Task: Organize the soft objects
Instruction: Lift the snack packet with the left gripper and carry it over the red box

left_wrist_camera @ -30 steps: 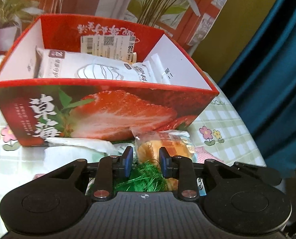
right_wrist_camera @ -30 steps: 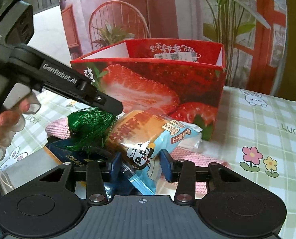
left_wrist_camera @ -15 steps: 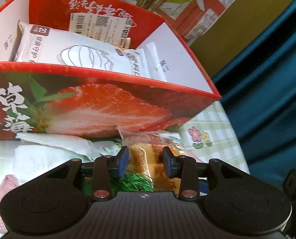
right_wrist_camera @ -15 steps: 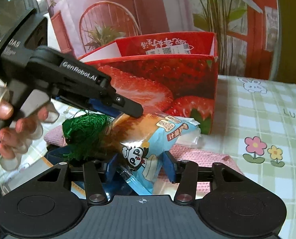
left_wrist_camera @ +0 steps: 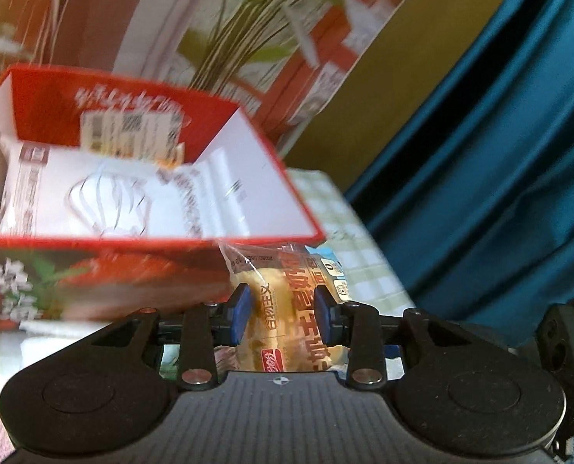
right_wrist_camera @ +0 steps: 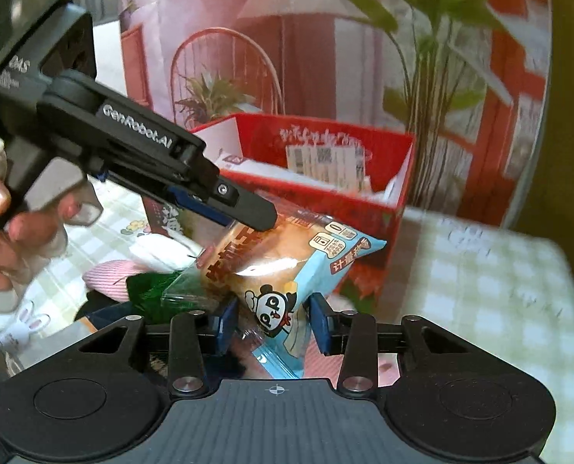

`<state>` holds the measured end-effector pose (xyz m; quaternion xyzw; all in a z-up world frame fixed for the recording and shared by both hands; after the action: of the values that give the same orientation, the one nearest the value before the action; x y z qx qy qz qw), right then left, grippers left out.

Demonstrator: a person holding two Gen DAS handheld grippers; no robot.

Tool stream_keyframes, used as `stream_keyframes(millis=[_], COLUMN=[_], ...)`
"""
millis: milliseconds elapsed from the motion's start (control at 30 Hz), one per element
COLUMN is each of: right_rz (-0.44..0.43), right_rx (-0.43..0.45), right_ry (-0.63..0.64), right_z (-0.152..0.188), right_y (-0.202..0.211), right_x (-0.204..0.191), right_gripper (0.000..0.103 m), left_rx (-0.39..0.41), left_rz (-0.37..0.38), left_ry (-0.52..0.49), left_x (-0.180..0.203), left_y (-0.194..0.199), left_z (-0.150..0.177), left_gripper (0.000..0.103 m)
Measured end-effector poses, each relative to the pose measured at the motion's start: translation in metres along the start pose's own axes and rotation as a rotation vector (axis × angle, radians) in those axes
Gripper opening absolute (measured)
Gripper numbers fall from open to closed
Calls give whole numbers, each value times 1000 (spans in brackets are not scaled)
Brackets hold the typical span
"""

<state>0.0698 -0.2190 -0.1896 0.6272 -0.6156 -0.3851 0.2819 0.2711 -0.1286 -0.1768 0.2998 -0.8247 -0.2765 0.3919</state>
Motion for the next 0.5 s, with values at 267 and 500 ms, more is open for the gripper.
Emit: stream_keyframes(millis=[267,500], right_rz=[55,29], right_rx=[36,77], right_ry=[75,78], right_z=[-30,-61], right_y=[19,12], right_x=[-2,-19], right_gripper=[37,36], left_rx=[51,84], left_rz=[-24,-64], left_ry=[-23,-36], left_x=[2,-16], left_y=[22,51], left_z=[-14,-34], left_gripper=[36,36])
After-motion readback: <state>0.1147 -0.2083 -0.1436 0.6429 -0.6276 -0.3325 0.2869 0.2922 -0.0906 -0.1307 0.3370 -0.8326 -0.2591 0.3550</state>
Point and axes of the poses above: each gripper's, at about its wrist camera, not at the fingertips, and y roughly against the way its jaws point, x to its right, z to its underside, the point moved 7 cm from there along -y, roughly the way its jaws point, and after that the axes turned 11 degrees about -x, right-handed, at the moved point
